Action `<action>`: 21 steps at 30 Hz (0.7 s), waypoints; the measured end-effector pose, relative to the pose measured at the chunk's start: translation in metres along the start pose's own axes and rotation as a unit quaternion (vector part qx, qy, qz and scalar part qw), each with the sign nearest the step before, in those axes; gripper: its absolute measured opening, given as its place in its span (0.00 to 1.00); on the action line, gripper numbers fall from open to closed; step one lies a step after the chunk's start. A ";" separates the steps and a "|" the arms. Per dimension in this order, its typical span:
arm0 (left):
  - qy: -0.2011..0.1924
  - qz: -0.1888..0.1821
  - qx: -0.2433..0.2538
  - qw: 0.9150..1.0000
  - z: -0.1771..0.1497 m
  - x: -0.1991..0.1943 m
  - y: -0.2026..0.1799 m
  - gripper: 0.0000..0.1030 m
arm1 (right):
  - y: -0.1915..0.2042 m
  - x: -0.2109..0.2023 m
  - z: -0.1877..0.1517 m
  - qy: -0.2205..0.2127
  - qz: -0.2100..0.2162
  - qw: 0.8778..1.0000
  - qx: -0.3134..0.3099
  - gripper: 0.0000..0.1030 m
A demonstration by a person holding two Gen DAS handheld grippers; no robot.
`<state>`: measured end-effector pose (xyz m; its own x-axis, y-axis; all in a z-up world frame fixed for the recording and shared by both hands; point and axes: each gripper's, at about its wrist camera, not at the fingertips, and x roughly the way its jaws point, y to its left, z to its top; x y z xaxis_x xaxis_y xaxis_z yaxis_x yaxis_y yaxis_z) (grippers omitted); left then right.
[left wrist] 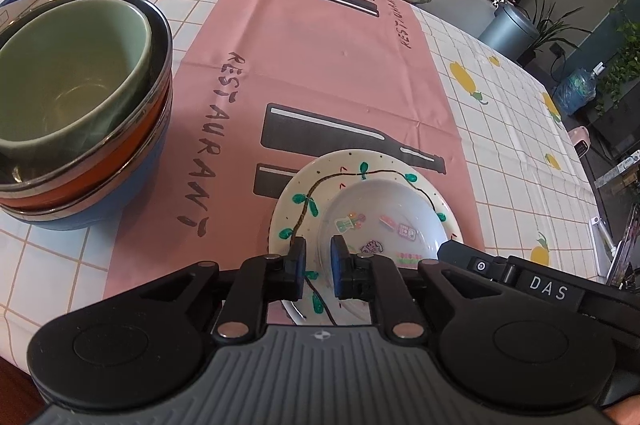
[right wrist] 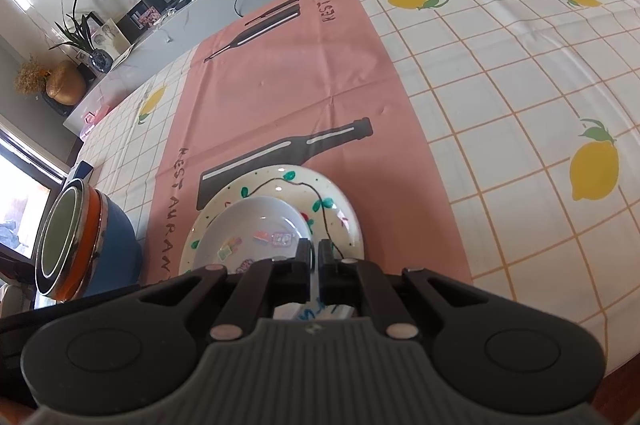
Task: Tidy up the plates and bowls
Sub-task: 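Open the left tool and release the white dish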
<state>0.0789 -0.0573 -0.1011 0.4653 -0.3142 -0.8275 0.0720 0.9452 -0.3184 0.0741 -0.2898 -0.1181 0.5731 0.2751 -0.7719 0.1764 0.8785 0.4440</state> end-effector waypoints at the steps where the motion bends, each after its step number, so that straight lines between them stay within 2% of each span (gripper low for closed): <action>1: -0.001 0.002 0.006 1.000 0.000 -0.001 -0.001 0.19 | 0.000 -0.001 0.000 -0.002 0.000 1.000 -0.001 0.05; 7: -0.007 0.005 0.020 1.000 0.000 -0.006 -0.006 0.32 | -0.001 -0.006 0.003 -0.009 0.009 1.000 0.000 0.07; 12: -0.025 0.001 0.033 0.999 0.003 -0.018 -0.010 0.39 | 0.004 -0.015 0.004 -0.020 0.014 1.000 -0.013 0.24; 21: -0.064 -0.038 0.050 0.996 0.004 -0.052 -0.013 0.54 | 0.025 -0.041 0.007 -0.049 0.024 0.997 -0.051 0.42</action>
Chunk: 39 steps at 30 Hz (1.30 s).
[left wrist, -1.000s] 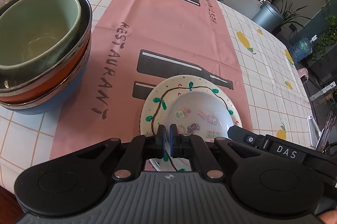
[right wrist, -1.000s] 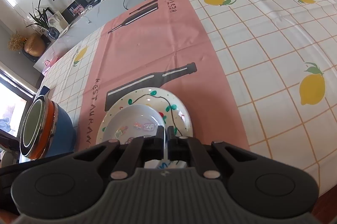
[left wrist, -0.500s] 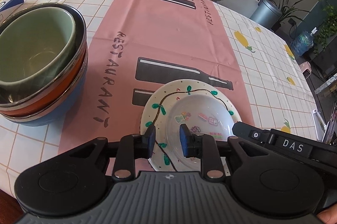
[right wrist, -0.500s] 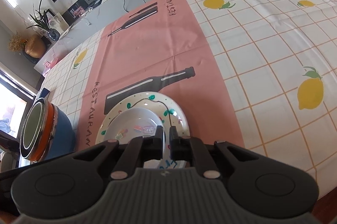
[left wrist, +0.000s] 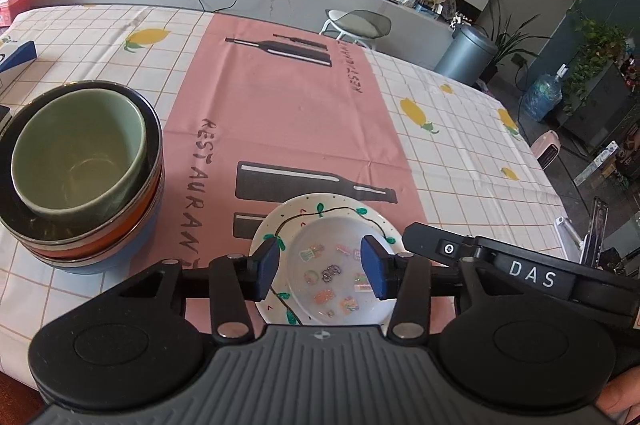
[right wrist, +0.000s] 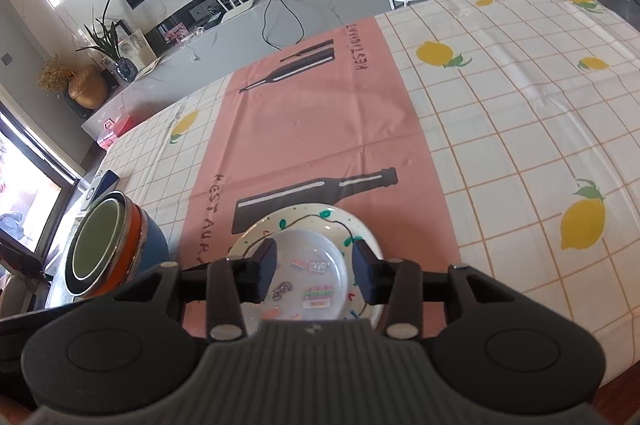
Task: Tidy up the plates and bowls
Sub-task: 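Open the left tool and release the white dish, then grip the bowl stack rim with the left tool while the right tool grips its other side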
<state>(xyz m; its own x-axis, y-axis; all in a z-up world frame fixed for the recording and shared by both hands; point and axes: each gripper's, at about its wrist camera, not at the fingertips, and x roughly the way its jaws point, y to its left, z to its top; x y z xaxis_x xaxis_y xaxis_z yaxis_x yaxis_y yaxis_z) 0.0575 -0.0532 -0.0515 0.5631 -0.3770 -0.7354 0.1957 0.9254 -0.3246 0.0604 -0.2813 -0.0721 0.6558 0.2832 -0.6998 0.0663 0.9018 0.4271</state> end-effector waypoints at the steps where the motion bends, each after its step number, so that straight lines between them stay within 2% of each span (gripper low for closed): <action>1: -0.004 -0.002 -0.001 1.000 0.000 -0.004 0.001 0.54 | 0.003 -0.002 0.000 -0.001 0.002 1.000 -0.003 0.43; 4: -0.022 -0.008 -0.009 1.000 0.001 -0.019 0.007 0.60 | 0.012 -0.007 0.001 -0.006 0.011 1.000 -0.010 0.49; 7: -0.042 -0.003 -0.023 0.999 0.003 -0.034 0.018 0.61 | 0.020 -0.006 0.002 -0.002 0.023 1.000 -0.009 0.56; 13: -0.081 0.044 -0.066 0.994 0.010 -0.063 0.052 0.61 | 0.051 0.000 0.003 0.010 0.040 0.999 -0.020 0.59; 18: -0.113 0.084 -0.124 0.982 0.019 -0.085 0.093 0.61 | 0.084 0.010 0.006 0.026 0.049 0.998 -0.043 0.68; 20: -0.113 0.096 -0.147 0.978 0.021 -0.088 0.110 0.62 | 0.097 0.015 0.008 0.034 0.057 0.996 -0.051 0.71; 25: -0.100 0.107 -0.211 0.967 0.021 -0.087 0.150 0.62 | 0.122 0.034 0.010 0.057 0.070 0.994 -0.055 0.72; 30: -0.073 0.086 -0.249 0.962 0.017 -0.075 0.171 0.67 | 0.137 0.059 0.014 0.081 0.065 0.994 -0.043 0.74; 39: -0.039 0.092 -0.255 0.962 0.020 -0.047 0.182 0.69 | 0.146 0.099 0.017 0.124 0.048 0.991 -0.009 0.74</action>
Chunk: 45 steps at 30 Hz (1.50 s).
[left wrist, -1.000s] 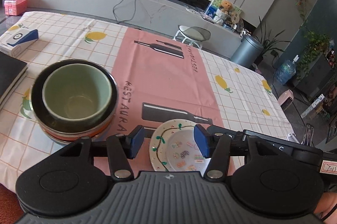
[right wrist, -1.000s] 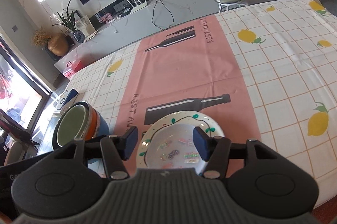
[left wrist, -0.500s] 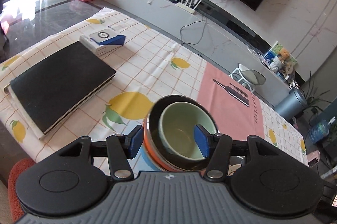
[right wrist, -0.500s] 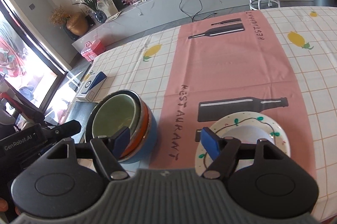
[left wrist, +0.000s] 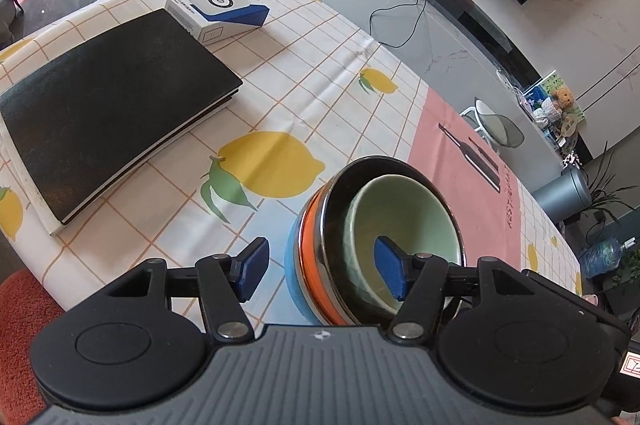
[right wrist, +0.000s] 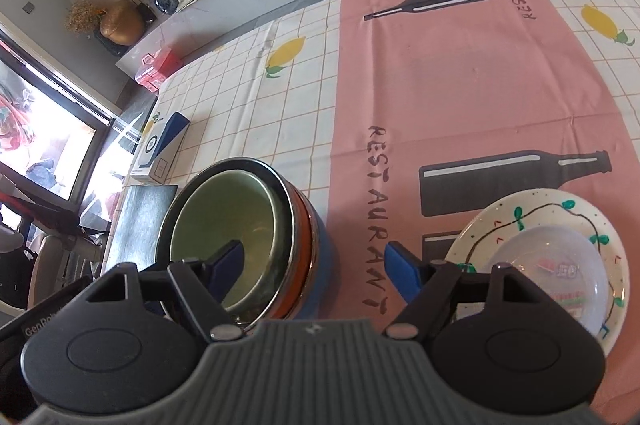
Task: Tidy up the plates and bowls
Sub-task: 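Grip the bowl stack rim with the left tool while the right tool grips its other side, then lift the bowl stack with both tools and lower it onto the plate stack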
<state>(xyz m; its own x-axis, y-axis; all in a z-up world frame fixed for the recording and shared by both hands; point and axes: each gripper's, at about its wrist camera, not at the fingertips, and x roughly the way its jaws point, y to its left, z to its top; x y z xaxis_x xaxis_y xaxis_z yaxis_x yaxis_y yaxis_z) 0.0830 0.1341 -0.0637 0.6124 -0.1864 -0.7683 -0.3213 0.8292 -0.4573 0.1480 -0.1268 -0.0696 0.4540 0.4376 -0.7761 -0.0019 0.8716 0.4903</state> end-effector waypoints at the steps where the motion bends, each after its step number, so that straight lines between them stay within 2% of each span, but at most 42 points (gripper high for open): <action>1: 0.005 0.000 0.000 1.000 0.000 0.003 0.001 0.69 | 0.000 0.004 0.001 0.003 -0.002 1.000 -0.001 0.74; 12: 0.047 0.004 -0.011 0.999 0.003 0.037 0.005 0.69 | -0.011 0.039 0.006 0.041 -0.006 0.999 0.029 0.72; 16: 0.056 0.008 -0.012 0.998 0.005 0.045 0.004 0.68 | -0.015 0.050 0.005 0.059 0.007 0.997 0.044 0.70; 21: 0.056 -0.004 -0.020 0.998 0.007 0.051 0.005 0.67 | -0.021 0.059 0.005 0.068 0.035 0.995 0.067 0.66; 22: 0.056 -0.007 -0.022 0.998 0.007 0.051 0.005 0.66 | -0.022 0.060 0.005 0.070 0.041 0.994 0.072 0.65; 26: 0.058 -0.013 -0.021 0.998 0.008 0.052 0.002 0.62 | -0.030 0.064 0.004 0.081 0.085 0.987 0.108 0.49; 45: 0.054 -0.029 -0.033 0.998 0.005 0.047 0.008 0.55 | -0.031 0.059 0.000 0.074 0.088 0.987 0.113 0.48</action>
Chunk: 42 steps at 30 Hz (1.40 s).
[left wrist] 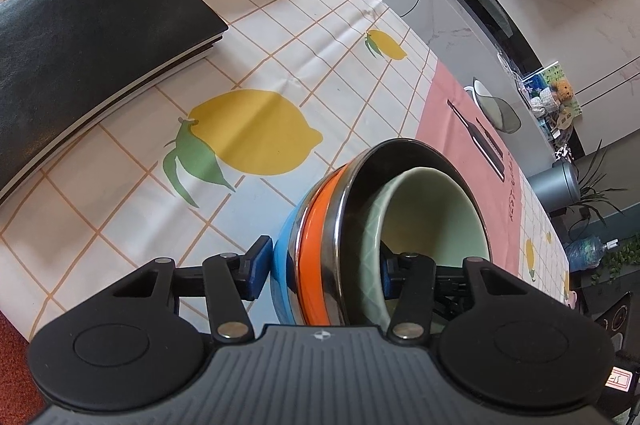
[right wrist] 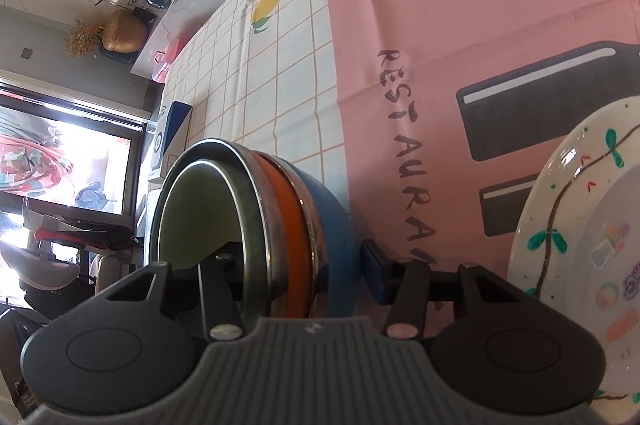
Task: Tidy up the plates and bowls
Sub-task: 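Lift the bowl stack with both tools and lower it onto the plate stack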
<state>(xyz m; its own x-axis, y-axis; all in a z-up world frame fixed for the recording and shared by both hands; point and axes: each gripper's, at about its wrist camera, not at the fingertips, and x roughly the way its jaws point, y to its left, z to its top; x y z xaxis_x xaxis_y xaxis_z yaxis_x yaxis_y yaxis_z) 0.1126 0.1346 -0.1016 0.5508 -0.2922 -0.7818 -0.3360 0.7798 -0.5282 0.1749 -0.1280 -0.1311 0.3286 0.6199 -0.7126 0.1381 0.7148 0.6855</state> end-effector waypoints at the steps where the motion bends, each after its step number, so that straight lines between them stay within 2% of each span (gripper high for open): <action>1: 0.000 0.001 0.001 1.000 -0.001 -0.001 -0.001 0.55 | 0.000 -0.001 0.000 0.000 -0.001 1.000 0.001 0.48; 10: -0.005 -0.002 0.007 1.000 -0.007 -0.010 -0.009 0.55 | 0.000 -0.009 -0.005 -0.006 0.000 1.000 -0.001 0.48; 19: -0.010 -0.015 0.028 0.999 -0.017 -0.022 -0.039 0.55 | -0.003 -0.040 -0.003 -0.025 0.008 1.000 -0.007 0.48; 42: 0.046 -0.055 0.113 0.991 -0.089 0.005 -0.141 0.55 | -0.097 -0.164 -0.015 -0.089 -0.008 0.995 0.051 0.48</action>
<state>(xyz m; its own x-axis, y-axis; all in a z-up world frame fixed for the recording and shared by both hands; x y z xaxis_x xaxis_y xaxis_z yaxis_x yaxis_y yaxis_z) 0.0949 -0.0258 -0.0606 0.4984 -0.4235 -0.7564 -0.0924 0.8416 -0.5321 0.0940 -0.2940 -0.0832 0.4847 0.5346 -0.6922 0.2356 0.6824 0.6920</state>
